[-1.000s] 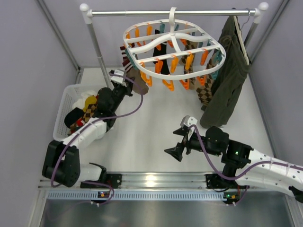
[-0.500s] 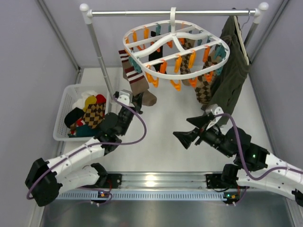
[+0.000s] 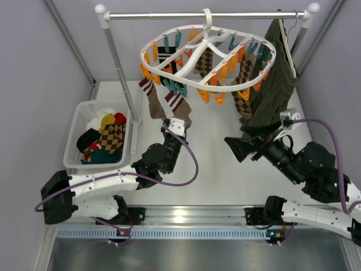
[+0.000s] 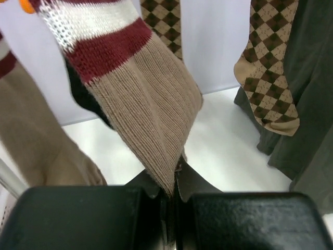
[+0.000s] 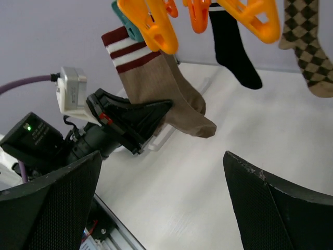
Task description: Remove the socks clipped to the hanger
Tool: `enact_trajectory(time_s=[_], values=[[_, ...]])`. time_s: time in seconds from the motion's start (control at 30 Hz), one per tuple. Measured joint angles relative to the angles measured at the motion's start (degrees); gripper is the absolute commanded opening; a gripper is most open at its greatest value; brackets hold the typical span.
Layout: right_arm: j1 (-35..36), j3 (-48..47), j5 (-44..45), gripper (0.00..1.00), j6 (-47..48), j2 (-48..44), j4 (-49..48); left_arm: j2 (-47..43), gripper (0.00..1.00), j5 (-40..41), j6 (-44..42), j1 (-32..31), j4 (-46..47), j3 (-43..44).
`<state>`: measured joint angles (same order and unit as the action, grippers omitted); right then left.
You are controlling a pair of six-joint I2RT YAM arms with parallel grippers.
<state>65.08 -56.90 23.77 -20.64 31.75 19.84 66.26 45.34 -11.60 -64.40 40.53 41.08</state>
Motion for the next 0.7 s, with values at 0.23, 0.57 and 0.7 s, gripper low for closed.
enact_trajectory(time_s=[0.23,0.57,0.7], values=[[0.0,-14.4,3.2,0.86,0.4,10.3,7.2,8.1,0.00,7.3,-2.8,-4.5,0.0,5.7],[0.0,-33.8,7.1,0.72,3.0,25.0,17.9,16.6,0.00,10.1,-5.1,-8.7,0.2,12.5],[0.0,-40.5,8.7,0.65,4.4,30.8,21.4,19.4,0.00,11.0,-5.5,-9.6,0.2,14.7]])
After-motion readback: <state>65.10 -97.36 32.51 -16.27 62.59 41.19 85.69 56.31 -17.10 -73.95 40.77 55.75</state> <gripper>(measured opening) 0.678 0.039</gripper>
